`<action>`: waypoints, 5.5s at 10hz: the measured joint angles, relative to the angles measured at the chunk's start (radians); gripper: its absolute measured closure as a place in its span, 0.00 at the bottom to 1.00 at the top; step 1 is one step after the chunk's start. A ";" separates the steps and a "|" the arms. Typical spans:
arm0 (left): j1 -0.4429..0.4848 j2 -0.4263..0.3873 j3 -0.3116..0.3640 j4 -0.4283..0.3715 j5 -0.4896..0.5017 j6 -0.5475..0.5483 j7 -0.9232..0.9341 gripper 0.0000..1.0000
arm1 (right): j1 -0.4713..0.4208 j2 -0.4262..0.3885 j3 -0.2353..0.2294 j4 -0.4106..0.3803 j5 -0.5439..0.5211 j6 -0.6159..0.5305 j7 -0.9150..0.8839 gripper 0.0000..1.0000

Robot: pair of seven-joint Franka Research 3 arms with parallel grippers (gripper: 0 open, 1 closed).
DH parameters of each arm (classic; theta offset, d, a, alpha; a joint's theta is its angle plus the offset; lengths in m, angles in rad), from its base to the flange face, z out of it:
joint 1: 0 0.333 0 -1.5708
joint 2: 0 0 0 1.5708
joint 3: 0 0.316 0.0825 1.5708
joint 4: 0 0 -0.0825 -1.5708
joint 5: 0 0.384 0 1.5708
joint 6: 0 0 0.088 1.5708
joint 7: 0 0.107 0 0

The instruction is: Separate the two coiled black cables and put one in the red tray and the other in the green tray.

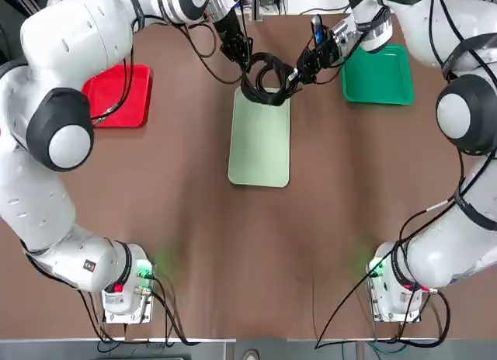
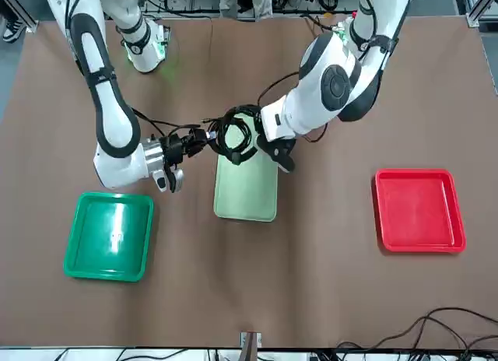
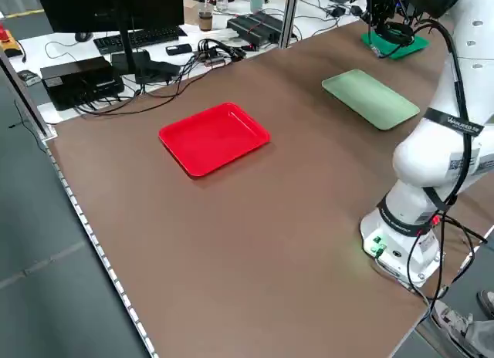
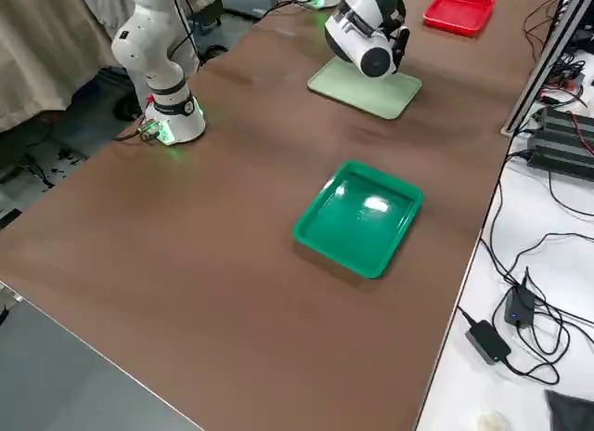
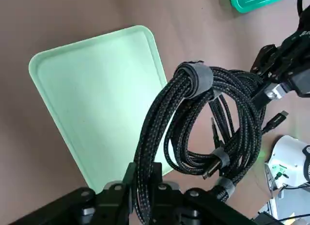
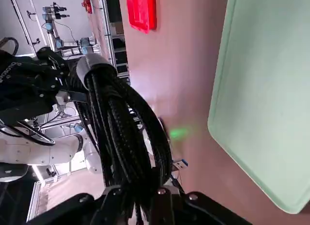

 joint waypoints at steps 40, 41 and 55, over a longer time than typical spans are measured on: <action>0.193 -0.084 0.677 0.085 0.260 -0.154 0.367 0.00 | -0.268 -0.213 0.004 0.520 -1.165 -0.030 0.795 0.00; 0.195 -0.146 0.610 0.080 0.298 -0.216 0.266 0.00 | -0.251 -0.246 0.009 0.488 -1.177 -0.025 0.809 0.01; 0.269 -0.356 0.357 0.021 0.351 -0.427 0.018 0.01 | -0.266 -0.385 -0.003 0.357 -1.182 -0.025 0.711 0.01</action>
